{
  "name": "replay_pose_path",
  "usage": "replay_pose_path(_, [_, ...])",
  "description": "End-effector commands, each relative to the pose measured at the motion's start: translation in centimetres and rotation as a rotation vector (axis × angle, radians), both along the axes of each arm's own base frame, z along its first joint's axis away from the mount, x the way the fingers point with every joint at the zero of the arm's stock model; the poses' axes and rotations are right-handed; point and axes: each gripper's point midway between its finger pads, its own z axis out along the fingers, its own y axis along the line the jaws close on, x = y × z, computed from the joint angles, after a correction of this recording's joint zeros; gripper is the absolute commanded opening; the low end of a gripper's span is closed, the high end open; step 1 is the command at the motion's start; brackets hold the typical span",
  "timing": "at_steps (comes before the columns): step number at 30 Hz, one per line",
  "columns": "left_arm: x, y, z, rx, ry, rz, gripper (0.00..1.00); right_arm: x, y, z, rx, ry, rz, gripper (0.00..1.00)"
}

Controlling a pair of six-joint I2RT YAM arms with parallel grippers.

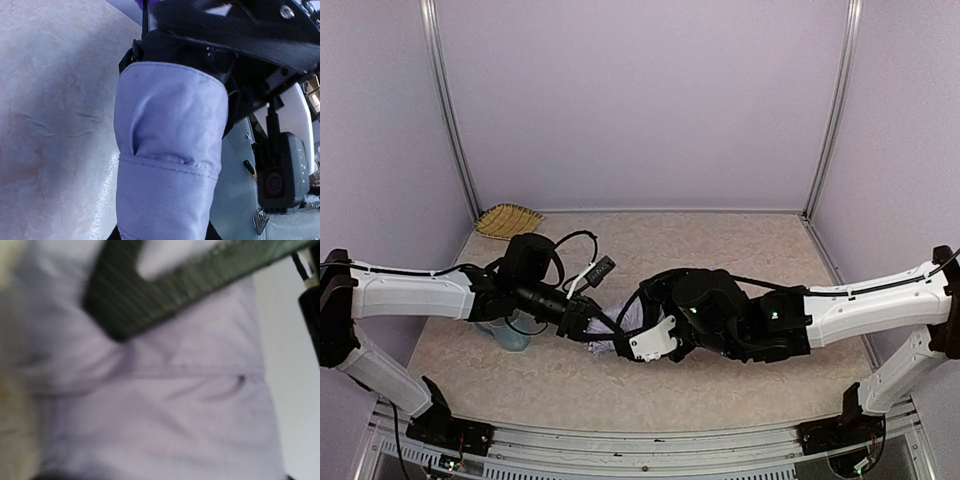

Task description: Put away the umbrella

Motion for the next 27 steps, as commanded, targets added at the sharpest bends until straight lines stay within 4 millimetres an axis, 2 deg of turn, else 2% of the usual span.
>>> replay_pose_path(1, [-1.6, -1.6, 4.0, -0.128, -0.061, -0.121, 0.00, 2.1, -0.3, 0.1, -0.007, -0.075, -0.037, 0.97])
replay_pose_path(4, [-2.2, -1.7, 4.3, -0.141, -0.055, -0.147, 0.00, 2.2, -0.5, -0.3, -0.017, -0.061, -0.029, 0.94])
replay_pose_path(6, [-2.3, -1.7, 4.4, -0.145, -0.055, -0.153, 0.00, 2.2, -0.5, -0.1, -0.010, -0.057, -0.026, 0.84])
replay_pose_path(9, [-2.1, -1.7, 4.1, -0.140, -0.050, -0.150, 0.00, 1.6, 0.1, 0.2, 0.024, -0.012, -0.011, 0.53])
replay_pose_path(11, [-1.8, -1.7, 4.3, -0.144, -0.056, -0.144, 0.01, 1.1, 0.3, 0.2, 0.033, 0.017, 0.001, 0.39])
replay_pose_path(15, [-0.7, -1.7, 5.2, -0.158, -0.110, -0.099, 0.35, 0.1, 0.5, -0.3, 0.042, 0.081, 0.020, 0.23])
replay_pose_path(18, [0.1, -1.7, 6.8, -0.193, -0.217, -0.063, 0.51, -0.5, 0.7, -0.3, 0.064, 0.142, 0.026, 0.10])
replay_pose_path(21, [0.4, -1.3, 9.6, -0.260, -0.368, -0.023, 0.66, -1.1, 0.6, -0.3, 0.078, 0.194, 0.032, 0.00])
replay_pose_path(24, [0.0, 0.1, 13.6, -0.350, -0.578, 0.041, 0.84, -2.3, 0.5, -0.5, 0.095, 0.286, 0.049, 0.00])
replay_pose_path(27, [-1.4, 2.1, 17.0, -0.442, -0.793, 0.089, 0.93, -3.5, 0.3, 0.1, 0.131, 0.411, 0.060, 0.00])
